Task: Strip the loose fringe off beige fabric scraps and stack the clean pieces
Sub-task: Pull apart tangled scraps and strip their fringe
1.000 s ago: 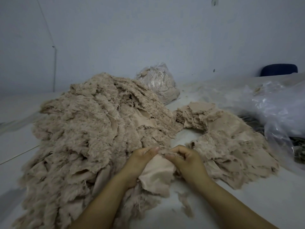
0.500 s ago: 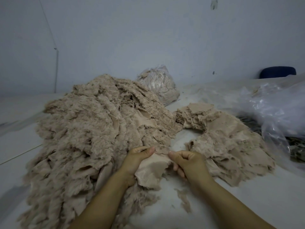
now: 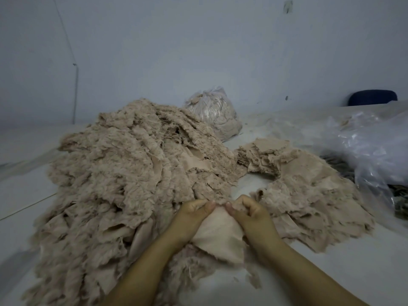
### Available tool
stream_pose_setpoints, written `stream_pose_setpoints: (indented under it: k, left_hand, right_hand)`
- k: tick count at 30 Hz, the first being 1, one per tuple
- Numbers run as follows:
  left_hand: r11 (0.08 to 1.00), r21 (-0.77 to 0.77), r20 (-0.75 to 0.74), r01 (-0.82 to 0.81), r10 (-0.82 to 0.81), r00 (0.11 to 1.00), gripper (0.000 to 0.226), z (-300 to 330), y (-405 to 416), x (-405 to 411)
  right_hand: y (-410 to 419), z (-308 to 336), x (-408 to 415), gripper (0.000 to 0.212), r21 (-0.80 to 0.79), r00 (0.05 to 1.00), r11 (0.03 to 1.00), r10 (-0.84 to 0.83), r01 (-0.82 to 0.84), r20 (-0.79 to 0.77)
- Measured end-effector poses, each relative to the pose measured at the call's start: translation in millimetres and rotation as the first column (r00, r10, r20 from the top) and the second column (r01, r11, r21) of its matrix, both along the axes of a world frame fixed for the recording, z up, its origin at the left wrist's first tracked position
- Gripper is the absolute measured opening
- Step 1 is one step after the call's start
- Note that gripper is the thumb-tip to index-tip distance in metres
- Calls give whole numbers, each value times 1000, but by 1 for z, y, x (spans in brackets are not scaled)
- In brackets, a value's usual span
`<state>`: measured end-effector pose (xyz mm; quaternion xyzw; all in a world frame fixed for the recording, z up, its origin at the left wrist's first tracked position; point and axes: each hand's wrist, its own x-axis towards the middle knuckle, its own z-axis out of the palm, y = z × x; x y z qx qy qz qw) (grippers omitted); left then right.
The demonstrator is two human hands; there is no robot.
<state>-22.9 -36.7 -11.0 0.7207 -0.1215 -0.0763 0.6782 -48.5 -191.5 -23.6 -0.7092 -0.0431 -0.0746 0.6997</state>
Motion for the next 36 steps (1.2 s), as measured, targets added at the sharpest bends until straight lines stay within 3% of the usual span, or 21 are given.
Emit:
stream_pose_setpoints:
  k: [3, 7, 10, 11, 13, 15, 17, 19, 22, 24, 26, 28, 29, 30, 33, 36]
  left_hand:
    - [999, 30, 20, -18, 18, 1000, 33, -1, -1, 3]
    - [992, 76, 41, -99, 96, 995, 34, -2, 8, 8]
    - [985, 99, 12, -145, 144, 989, 35, -6, 16, 10]
    - [981, 55, -25, -184, 186, 982, 35, -5, 18, 10]
    - [971, -91, -110, -222, 212, 971, 34, -4, 20, 10]
    - [954, -240, -194, -179, 134, 972, 34, -1, 17, 9]
    - [926, -373, -236, -61, -31, 971, 37, -1, 15, 7]
    - [891, -452, -263, 29, -164, 951, 41, -1, 13, 5]
    - [897, -424, -275, 129, -263, 925, 43, -4, 11, 0]
    - [911, -380, -258, 164, -274, 926, 39, -7, 10, 0]
    - [928, -334, -203, 168, -245, 948, 34, -9, 13, 3]
    - [981, -169, -105, 96, -115, 988, 26, -9, 15, 7]
    - [993, -108, -71, 43, -51, 996, 22, -8, 14, 7]
    - [997, -72, -67, 8, -13, 998, 23, -10, 14, 8]
    - [991, -128, -95, 40, -52, 994, 9, -8, 7, 3]
    - [980, -149, -93, 132, -147, 985, 41, -10, 7, -1]
  right_hand:
    - [-4, 3, 3, 31, 153, 998, 986, -65, 65, -9]
    - [-16, 8, 11, 36, 191, 980, 962, -199, 195, 4]
    - [-41, 25, 16, 18, 215, 934, 913, -358, 348, 8]
    - [-49, 32, 17, 9, 101, 906, 904, -421, 415, 50]
    - [-59, 35, 18, 34, -248, 847, 810, -509, 532, 154]
    - [-51, 31, 12, 50, -429, 814, 692, -502, 580, 291]
    - [-30, 23, 3, 39, -489, 867, 726, -319, 483, 383]
    - [-8, 14, -5, 31, -508, 960, 837, -68, 203, 272]
    - [11, 3, -5, 15, -409, 986, 911, 119, -61, 117]
    - [13, -2, -2, 11, -296, 989, 952, 114, -80, 98]
    - [9, -4, 2, 16, -4, 1000, 1000, 22, -22, 20]
    - [2, -4, 5, 16, 259, 996, 965, -11, 34, -89]
    - [-1, -4, 6, 10, 306, 993, 952, 16, 22, -120]
    - [-2, -4, 6, 2, 329, 988, 944, 59, -9, -143]
    - [-2, -4, 4, 22, 324, 978, 937, 177, -134, -108]
    - [3, -3, 2, 13, 250, 988, 959, 146, -130, -48]
